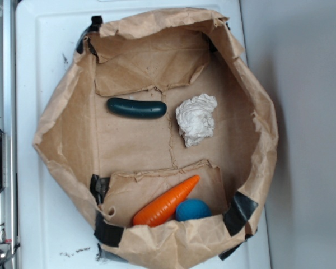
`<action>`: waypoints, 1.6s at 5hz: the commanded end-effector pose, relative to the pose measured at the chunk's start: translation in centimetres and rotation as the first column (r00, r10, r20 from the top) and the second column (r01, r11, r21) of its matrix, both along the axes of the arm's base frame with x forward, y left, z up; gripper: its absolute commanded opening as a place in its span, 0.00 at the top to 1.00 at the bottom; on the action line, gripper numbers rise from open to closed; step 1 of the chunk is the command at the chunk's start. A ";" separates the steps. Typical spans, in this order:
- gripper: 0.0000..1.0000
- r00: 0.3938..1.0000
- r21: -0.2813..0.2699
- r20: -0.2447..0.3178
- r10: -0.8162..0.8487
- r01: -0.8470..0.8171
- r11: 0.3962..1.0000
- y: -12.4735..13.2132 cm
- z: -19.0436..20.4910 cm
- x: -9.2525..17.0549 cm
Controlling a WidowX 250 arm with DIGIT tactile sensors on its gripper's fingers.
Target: Grab the white paper.
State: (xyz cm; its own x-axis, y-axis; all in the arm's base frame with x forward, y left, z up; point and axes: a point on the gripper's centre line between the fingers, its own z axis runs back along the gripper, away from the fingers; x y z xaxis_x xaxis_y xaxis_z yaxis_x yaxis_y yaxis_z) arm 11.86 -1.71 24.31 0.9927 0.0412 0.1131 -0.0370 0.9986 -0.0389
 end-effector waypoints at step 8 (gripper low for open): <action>0.00 0.852 -0.030 0.289 0.436 -0.448 0.894 3.4 -3.2 13.7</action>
